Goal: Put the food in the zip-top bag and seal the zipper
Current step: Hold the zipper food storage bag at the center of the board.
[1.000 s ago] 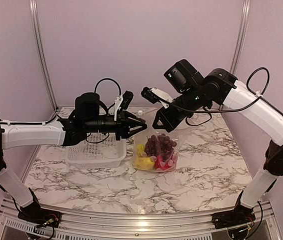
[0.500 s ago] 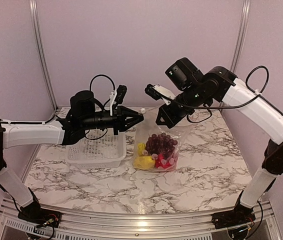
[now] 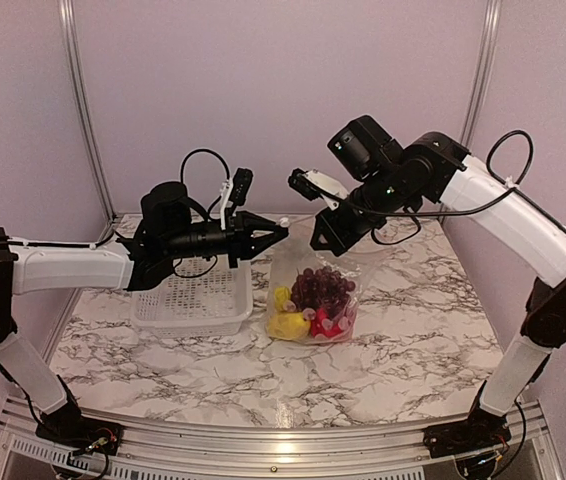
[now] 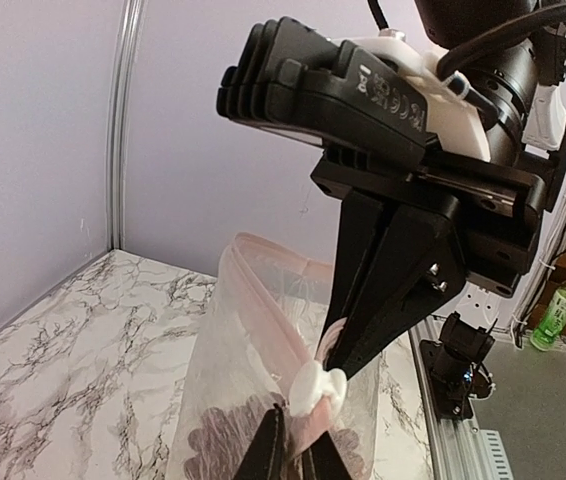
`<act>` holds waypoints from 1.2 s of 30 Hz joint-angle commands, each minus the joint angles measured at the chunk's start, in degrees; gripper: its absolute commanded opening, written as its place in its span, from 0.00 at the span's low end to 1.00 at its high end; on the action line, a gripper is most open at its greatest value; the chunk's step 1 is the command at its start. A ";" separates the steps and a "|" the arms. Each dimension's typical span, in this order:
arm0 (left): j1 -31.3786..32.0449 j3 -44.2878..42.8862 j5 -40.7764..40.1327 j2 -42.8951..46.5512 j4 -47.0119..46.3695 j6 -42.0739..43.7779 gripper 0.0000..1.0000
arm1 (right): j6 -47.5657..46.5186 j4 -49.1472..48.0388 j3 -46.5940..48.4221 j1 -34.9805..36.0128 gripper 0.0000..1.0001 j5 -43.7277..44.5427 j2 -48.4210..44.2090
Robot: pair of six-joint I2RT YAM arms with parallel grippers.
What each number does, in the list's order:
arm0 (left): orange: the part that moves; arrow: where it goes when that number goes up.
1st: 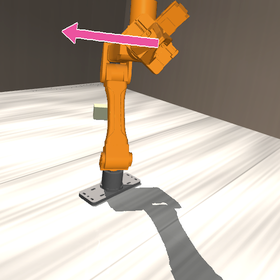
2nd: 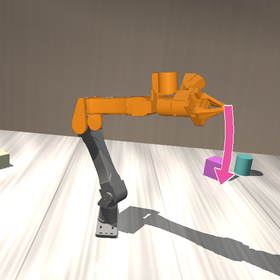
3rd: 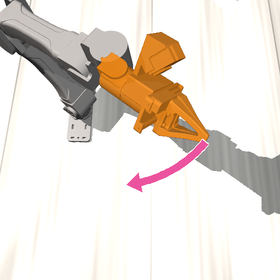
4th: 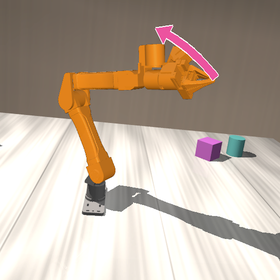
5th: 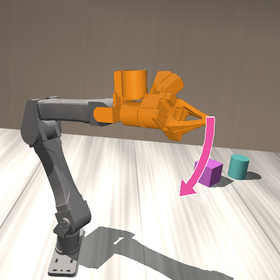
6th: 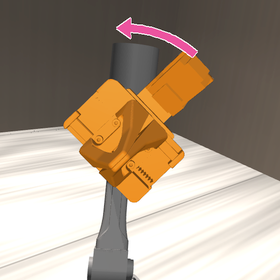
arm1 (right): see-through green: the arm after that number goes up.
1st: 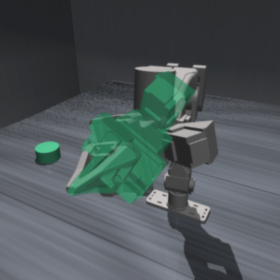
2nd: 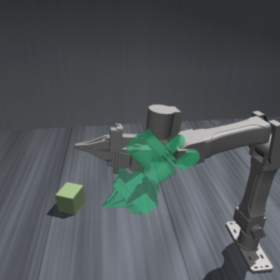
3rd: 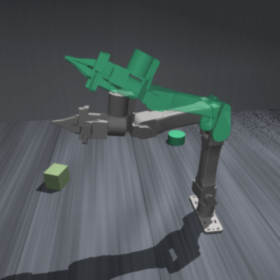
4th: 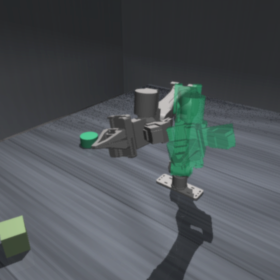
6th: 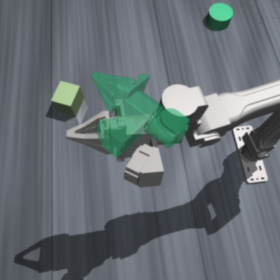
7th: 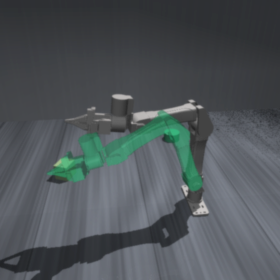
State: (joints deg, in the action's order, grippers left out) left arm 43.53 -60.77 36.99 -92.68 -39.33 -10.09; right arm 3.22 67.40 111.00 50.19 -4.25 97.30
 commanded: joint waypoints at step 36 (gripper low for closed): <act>-0.73 -1.58 0.12 1.86 6.06 3.04 0.00 | 1.96 0.50 10.46 -1.12 0.00 -0.81 2.60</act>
State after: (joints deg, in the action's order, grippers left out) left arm 43.16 -61.87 37.41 -94.13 -35.73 -7.64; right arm 3.49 68.49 113.97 49.47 -5.15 99.11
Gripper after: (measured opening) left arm 0.011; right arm 0.003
